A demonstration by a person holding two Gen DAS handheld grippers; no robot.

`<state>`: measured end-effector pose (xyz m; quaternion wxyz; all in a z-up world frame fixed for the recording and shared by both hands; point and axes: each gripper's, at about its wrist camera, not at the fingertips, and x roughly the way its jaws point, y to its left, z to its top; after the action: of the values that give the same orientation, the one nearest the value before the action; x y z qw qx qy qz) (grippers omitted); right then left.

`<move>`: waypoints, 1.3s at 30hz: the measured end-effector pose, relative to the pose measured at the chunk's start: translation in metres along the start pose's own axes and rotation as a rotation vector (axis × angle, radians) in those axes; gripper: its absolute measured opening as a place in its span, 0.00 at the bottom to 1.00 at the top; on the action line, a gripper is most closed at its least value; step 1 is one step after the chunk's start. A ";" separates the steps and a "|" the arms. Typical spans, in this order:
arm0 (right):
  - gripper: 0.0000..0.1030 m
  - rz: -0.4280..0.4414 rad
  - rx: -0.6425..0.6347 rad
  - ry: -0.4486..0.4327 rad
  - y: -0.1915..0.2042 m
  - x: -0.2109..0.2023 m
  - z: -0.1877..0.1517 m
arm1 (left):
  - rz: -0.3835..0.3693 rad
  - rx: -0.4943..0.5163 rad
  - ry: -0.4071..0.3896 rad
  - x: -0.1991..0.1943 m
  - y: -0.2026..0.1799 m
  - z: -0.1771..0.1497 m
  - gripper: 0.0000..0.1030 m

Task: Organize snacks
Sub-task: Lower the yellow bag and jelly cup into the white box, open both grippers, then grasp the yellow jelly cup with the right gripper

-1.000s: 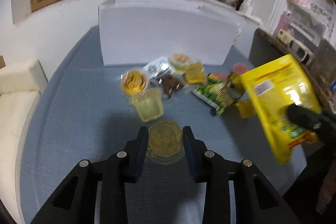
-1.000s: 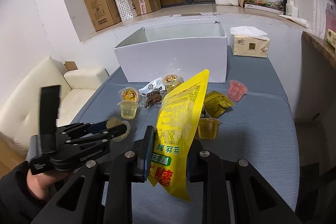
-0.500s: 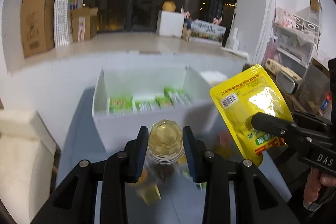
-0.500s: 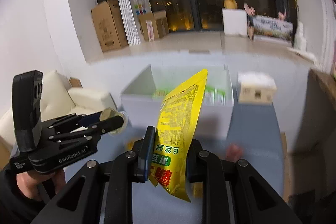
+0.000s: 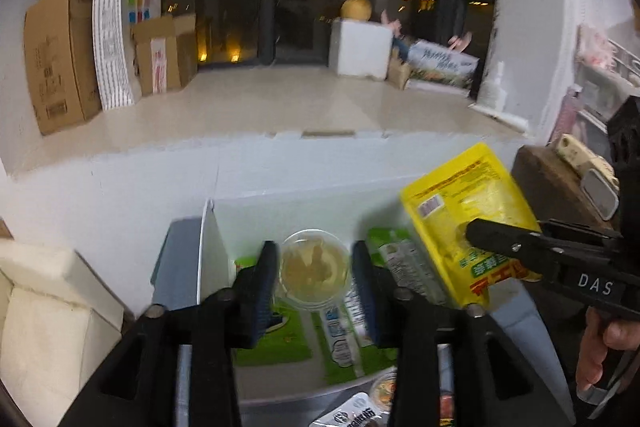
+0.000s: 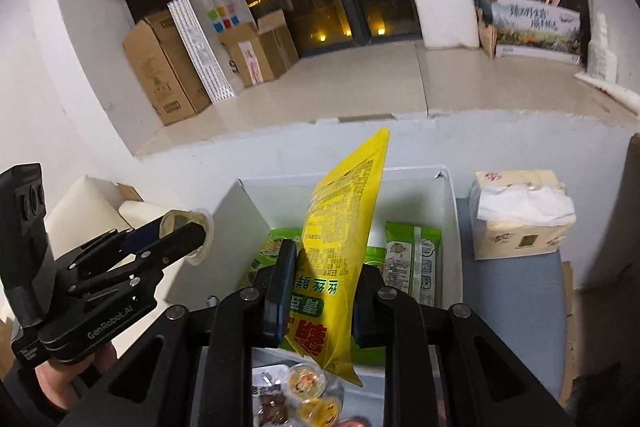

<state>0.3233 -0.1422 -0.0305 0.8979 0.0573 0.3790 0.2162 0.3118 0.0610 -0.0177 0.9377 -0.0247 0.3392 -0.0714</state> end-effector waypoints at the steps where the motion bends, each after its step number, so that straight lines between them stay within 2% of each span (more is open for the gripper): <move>1: 0.28 -0.016 0.003 0.012 -0.002 0.005 -0.001 | 0.029 -0.012 0.021 0.008 0.003 -0.002 0.93; 2: 0.54 -0.019 0.006 0.029 -0.004 0.010 -0.001 | 0.039 -0.023 0.021 0.011 0.005 -0.004 1.00; 3: 0.91 -0.033 0.017 0.028 -0.007 0.011 -0.003 | 0.034 -0.032 0.018 0.013 0.008 -0.007 1.00; 4: 0.98 -0.034 0.027 0.003 -0.009 0.009 -0.005 | 0.030 -0.043 0.028 0.016 0.011 -0.011 1.00; 6: 0.98 0.003 0.017 -0.039 -0.009 0.003 -0.009 | 0.026 -0.056 0.049 0.021 0.014 -0.016 1.00; 10: 0.98 0.004 0.005 -0.021 -0.006 -0.001 -0.014 | 0.033 -0.052 0.060 0.021 0.013 -0.025 1.00; 15: 1.00 0.007 -0.001 -0.048 0.000 -0.020 -0.022 | 0.028 -0.040 0.053 0.007 0.008 -0.029 1.00; 23: 1.00 0.053 0.003 -0.079 0.000 -0.069 -0.056 | 0.015 0.019 0.023 -0.041 -0.011 -0.048 1.00; 25: 1.00 0.117 0.018 -0.082 -0.003 -0.087 -0.077 | 0.014 0.027 0.016 -0.058 -0.017 -0.061 1.00; 27: 1.00 0.147 0.029 -0.081 -0.005 -0.100 -0.095 | 0.008 0.040 -0.004 -0.080 -0.028 -0.082 1.00; 34: 1.00 0.079 0.014 -0.047 -0.007 -0.130 -0.179 | -0.047 0.004 0.048 -0.113 -0.055 -0.162 1.00; 39: 1.00 -0.038 -0.006 -0.013 -0.009 -0.123 -0.221 | -0.037 -0.017 0.070 -0.127 -0.060 -0.205 1.00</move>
<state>0.0939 -0.2167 -0.1081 0.9045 0.0487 0.3737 0.1998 0.0769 0.0213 -0.0893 0.9235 -0.0366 0.3719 -0.0868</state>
